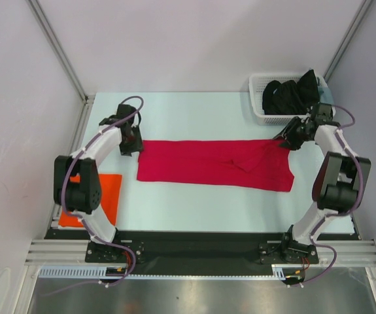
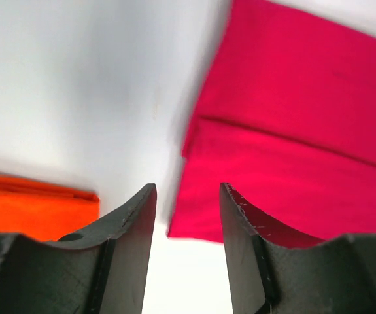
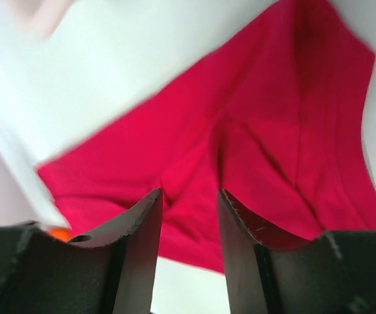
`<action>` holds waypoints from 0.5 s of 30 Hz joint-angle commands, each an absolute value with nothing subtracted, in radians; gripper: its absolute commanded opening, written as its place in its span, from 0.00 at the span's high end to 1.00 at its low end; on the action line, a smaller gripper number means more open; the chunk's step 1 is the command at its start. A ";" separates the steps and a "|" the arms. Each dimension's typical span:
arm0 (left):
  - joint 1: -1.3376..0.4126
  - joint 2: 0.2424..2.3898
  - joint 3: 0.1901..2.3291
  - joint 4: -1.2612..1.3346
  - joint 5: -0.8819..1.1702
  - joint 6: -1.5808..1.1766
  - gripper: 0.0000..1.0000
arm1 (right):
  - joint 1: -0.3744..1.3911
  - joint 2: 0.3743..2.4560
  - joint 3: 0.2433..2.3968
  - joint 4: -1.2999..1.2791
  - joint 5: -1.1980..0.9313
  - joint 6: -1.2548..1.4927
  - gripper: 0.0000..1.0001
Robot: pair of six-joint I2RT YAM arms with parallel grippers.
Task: Fold and stack the t-shirts
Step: Fold the tshirt
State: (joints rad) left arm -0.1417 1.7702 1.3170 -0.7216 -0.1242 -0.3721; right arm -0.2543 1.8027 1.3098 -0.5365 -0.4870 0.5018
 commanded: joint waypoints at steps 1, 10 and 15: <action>-0.207 1.652 1.267 -0.706 -0.034 -0.405 0.51 | -0.181 1.645 1.272 -0.686 -0.388 0.309 0.56; -0.279 1.679 1.129 -0.600 0.139 -0.462 0.58 | 0.104 1.536 1.008 -0.526 -0.285 0.454 0.76; -0.270 1.753 1.135 -0.592 0.127 -0.433 0.59 | 0.173 1.546 0.985 -0.535 -0.195 0.439 0.76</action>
State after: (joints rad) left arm -0.2806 1.7248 1.1313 -0.6285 0.1013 -0.4358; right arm 0.1623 1.5517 0.9810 -0.5713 -0.2798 0.4297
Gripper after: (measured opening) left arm 0.413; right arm 0.238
